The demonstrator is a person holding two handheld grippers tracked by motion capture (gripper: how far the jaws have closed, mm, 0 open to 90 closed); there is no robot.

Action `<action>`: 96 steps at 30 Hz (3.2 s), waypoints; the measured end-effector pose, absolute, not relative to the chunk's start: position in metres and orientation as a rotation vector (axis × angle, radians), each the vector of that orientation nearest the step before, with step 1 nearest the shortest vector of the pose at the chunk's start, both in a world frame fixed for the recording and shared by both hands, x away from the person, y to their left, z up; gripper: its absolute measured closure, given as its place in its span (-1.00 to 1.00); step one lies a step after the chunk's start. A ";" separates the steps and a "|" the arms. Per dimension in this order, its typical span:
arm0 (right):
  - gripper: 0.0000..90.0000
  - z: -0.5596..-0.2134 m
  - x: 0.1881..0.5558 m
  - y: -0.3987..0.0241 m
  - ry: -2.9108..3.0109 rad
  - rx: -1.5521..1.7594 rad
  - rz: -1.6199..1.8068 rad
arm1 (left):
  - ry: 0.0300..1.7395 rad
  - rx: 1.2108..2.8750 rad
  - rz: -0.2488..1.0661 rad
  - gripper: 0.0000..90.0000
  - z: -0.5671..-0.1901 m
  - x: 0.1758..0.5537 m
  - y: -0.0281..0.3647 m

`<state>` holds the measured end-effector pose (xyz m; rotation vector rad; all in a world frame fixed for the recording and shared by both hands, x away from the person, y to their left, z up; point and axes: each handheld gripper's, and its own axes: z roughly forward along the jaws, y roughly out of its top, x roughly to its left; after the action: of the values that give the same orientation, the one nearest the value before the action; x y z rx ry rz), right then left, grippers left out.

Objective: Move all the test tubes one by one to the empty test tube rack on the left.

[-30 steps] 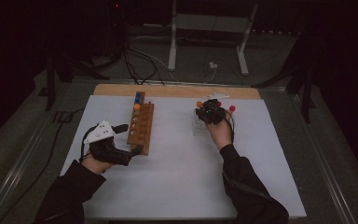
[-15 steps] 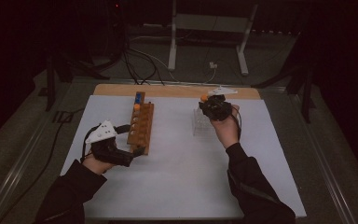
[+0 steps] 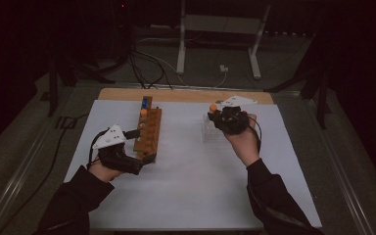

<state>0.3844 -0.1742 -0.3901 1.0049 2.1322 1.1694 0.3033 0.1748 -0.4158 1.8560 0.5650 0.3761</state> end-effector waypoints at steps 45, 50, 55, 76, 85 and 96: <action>0.67 -0.445 0.285 -0.133 2.476 0.741 1.234 | 0.364 1.965 0.235 0.12 -0.432 0.302 0.081; 0.67 -0.443 0.285 -0.133 2.474 0.737 1.241 | 0.361 1.971 0.220 0.36 -0.435 0.305 0.078; 0.67 -0.443 0.285 -0.134 2.472 0.741 1.240 | 0.351 1.972 0.197 0.54 -0.436 0.306 0.076; -0.13 -0.430 0.284 -0.145 2.358 0.789 1.336 | 0.376 1.922 0.276 0.59 -0.416 0.315 0.092; -0.67 -0.425 0.286 -0.153 2.310 0.840 1.373 | 0.438 1.870 0.361 0.59 -0.393 0.326 0.117; -0.96 -0.424 0.286 -0.155 2.295 0.837 1.405 | 0.532 1.803 0.479 0.59 -0.371 0.341 0.154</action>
<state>0.2863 -0.1554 -0.4240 0.8372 2.2949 1.4051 0.3410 0.1540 -0.3710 1.8029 0.5319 0.4790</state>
